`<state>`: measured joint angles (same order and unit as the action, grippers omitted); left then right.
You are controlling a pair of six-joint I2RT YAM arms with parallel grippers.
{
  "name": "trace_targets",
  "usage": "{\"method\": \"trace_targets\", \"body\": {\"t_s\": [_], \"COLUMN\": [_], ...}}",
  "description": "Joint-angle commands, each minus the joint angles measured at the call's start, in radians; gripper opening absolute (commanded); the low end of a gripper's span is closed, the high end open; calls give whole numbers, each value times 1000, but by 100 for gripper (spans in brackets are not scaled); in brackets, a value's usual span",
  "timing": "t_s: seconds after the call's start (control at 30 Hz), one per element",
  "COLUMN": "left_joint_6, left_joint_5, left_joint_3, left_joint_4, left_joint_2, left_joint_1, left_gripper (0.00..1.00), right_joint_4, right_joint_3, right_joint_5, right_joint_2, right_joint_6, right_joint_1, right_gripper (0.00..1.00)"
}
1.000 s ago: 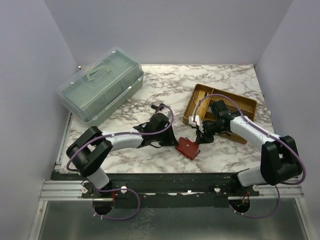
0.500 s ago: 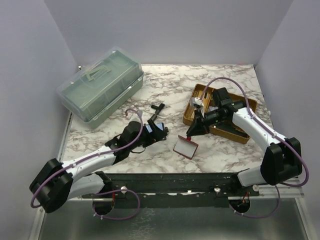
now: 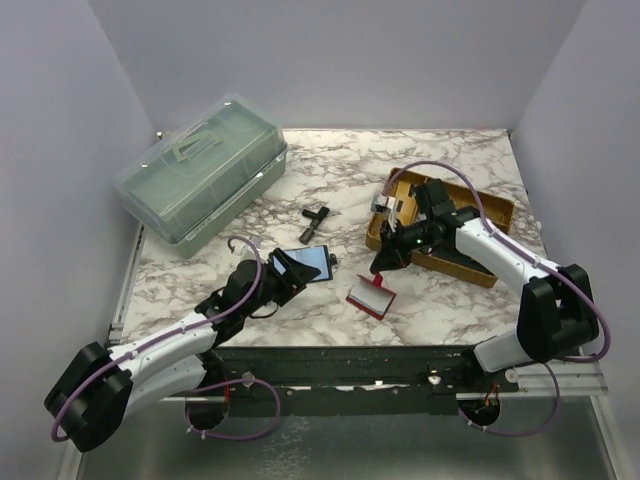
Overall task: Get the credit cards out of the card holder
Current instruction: Open the card holder at the center of the board.
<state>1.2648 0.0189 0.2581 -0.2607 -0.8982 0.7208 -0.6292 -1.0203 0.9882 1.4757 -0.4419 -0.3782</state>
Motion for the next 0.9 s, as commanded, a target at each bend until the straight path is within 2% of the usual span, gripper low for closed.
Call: {"method": "trace_targets", "body": {"t_s": [0.0, 0.23, 0.53, 0.73, 0.87], "left_joint_6": [13, -26, -92, -124, -141], "left_joint_5": [-81, -121, -284, -323, -340], "left_joint_3": [37, 78, 186, 256, 298], "left_joint_4": [-20, -20, -46, -69, -72], "left_joint_2": [-78, -151, -359, -449, -496], "left_joint_1": [-4, -3, -1, 7, 15], "left_gripper": [77, 76, 67, 65, 63], "right_joint_4": [103, 73, 26, 3, -34], "right_joint_3": [74, 157, 174, 256, 256], "right_joint_5": [-384, -620, -684, -695, -673], "right_joint_2": [-62, -164, -172, -214, -224], "right_joint_6": [71, -10, -90, -116, -120], "right_joint_1": [31, 38, 71, 117, 135], "right_gripper": [0, 1, 7, 10, 13]}}
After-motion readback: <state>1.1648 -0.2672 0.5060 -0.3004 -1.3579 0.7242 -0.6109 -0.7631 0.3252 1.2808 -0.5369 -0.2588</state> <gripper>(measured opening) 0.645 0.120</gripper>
